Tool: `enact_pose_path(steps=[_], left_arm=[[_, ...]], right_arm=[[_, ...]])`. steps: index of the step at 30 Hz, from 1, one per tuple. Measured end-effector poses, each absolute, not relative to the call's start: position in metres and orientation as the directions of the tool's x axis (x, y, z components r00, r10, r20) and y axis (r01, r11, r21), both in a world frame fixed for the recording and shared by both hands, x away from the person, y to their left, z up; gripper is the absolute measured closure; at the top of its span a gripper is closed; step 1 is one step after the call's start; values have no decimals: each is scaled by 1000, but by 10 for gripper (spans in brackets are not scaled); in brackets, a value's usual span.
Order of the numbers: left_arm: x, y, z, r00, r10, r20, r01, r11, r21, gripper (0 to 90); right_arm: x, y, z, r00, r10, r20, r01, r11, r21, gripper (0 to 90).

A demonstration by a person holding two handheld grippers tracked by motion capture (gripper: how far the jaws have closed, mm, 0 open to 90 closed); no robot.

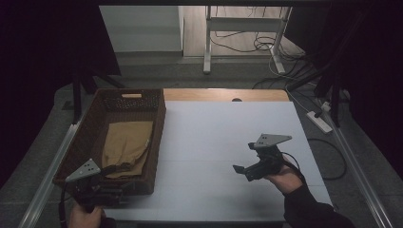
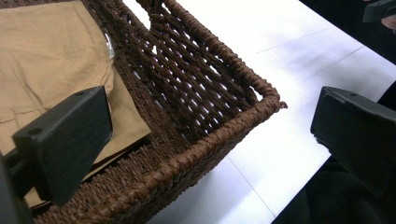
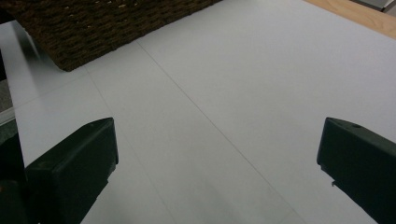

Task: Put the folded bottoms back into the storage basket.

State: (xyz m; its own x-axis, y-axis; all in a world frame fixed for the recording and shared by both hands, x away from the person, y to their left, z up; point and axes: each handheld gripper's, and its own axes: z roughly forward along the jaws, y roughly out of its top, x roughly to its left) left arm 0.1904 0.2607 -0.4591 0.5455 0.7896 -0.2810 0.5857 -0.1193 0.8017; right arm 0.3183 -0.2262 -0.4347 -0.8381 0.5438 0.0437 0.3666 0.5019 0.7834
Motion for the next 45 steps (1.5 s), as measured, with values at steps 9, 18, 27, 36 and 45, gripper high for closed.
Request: enact_pose_path(steps=[9, 18, 27, 36, 45], left_arm=[[190, 262, -459, 546, 794, -266, 573, -123, 810, 0], [189, 259, -458, 555, 797, -239, 563, -148, 813, 0], [188, 260, -458, 547, 802, -239, 564, -143, 813, 0], [188, 257, -458, 552, 805, -219, 560, -163, 812, 0], [188, 256, -458, 541, 809, -229, 588, -170, 791, 0]], right_arm=[[309, -247, -433, -810, 586, 36, 386, 484, 785, 0], [303, -271, -433, -768, 639, 46, 415, 443, 795, 0], [298, -287, -436, -738, 672, 50, 440, 424, 791, 0], [292, -300, -438, -714, 699, 45, 452, 410, 792, 0], [285, -313, -439, -691, 722, 40, 465, 402, 789, 0]])
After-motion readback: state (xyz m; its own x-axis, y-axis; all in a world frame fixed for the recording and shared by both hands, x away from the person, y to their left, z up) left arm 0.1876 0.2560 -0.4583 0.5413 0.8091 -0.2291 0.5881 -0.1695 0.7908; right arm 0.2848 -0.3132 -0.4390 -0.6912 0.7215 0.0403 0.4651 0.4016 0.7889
